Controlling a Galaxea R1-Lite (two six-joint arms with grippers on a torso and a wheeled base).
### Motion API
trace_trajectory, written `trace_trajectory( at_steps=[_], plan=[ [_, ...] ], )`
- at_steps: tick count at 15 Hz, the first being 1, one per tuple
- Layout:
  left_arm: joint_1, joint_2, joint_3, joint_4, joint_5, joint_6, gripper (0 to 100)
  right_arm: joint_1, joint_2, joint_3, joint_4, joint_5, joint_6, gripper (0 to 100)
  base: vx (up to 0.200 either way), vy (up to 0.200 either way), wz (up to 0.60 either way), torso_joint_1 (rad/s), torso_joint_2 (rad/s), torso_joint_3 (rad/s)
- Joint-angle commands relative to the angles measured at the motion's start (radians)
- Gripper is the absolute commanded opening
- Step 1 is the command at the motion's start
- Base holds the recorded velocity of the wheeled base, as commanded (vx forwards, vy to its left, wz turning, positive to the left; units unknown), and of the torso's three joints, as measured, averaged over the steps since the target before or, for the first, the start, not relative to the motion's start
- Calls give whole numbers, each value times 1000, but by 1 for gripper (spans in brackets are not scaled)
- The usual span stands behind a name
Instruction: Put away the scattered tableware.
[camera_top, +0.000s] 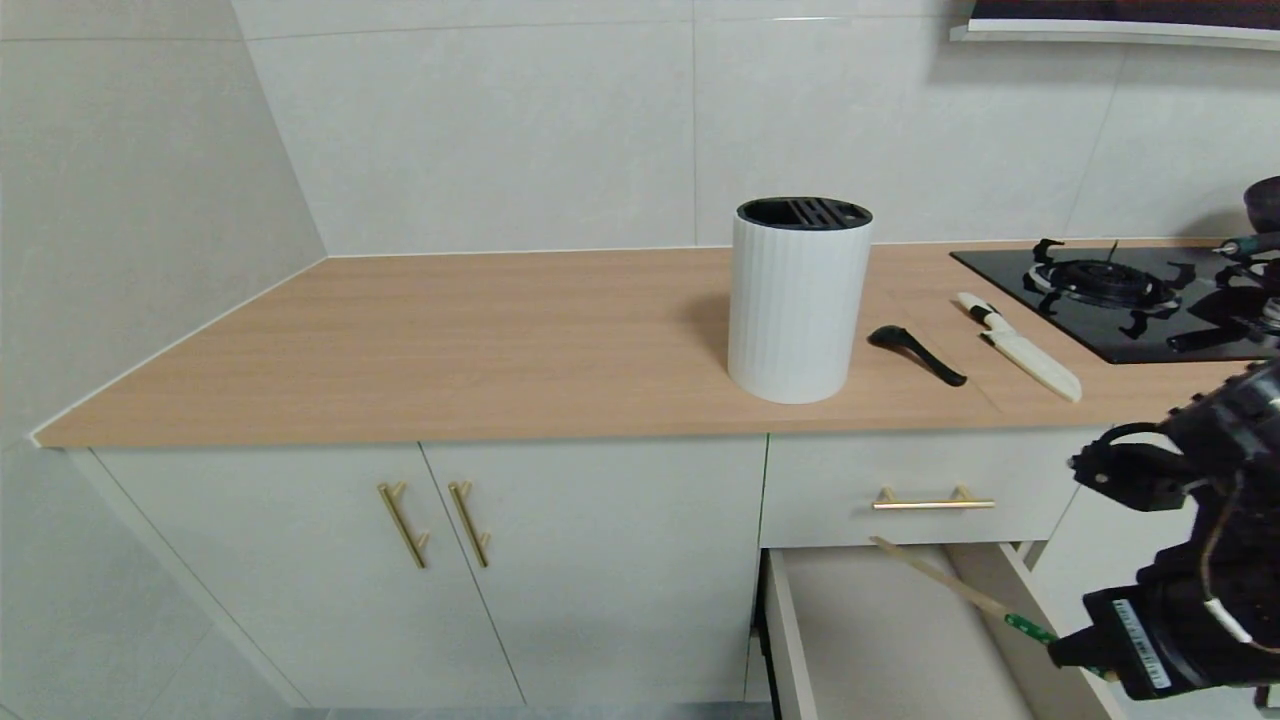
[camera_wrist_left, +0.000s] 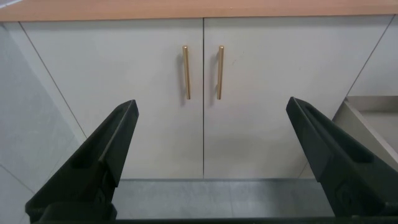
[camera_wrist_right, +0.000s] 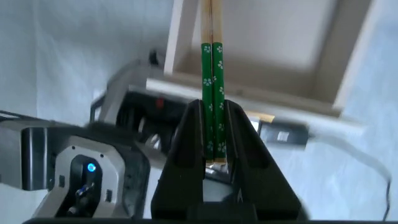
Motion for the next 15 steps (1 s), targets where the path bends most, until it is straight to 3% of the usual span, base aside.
trace_trajectory(
  at_steps=[1,7,15],
  plan=[
    [0,1,0,0,1,0,100,19,233,12,-45,-1,63,0,0,0,0,0,0,0],
    [0,1,0,0,0,0,100,19,300,48,-161,-81,81,0,0,0,0,-9,25,17],
    [0,1,0,0,1,0,100,19,303,66,-212,-110,81,0,0,0,0,-137,428,289]
  ],
)
